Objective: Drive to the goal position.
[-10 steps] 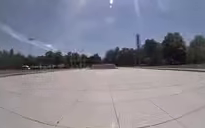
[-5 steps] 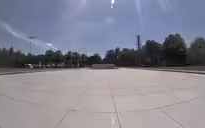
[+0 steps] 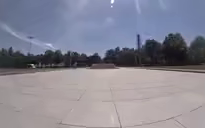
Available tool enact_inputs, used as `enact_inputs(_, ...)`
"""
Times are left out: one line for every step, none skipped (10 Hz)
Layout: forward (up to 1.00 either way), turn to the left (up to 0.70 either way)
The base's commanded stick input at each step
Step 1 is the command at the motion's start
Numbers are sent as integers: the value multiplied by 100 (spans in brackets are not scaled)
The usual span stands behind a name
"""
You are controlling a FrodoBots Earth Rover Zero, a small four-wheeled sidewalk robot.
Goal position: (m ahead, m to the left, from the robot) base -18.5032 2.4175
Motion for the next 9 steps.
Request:
enact_inputs(0, -32)
enact_inputs(0, -70)
enact_inputs(0, -70)
enact_inputs(0, -70)
enact_inputs(0, -70)
enact_inputs(0, -70)
enact_inputs(0, -70)
enact_inputs(0, -70)
enact_inputs(0, -70)
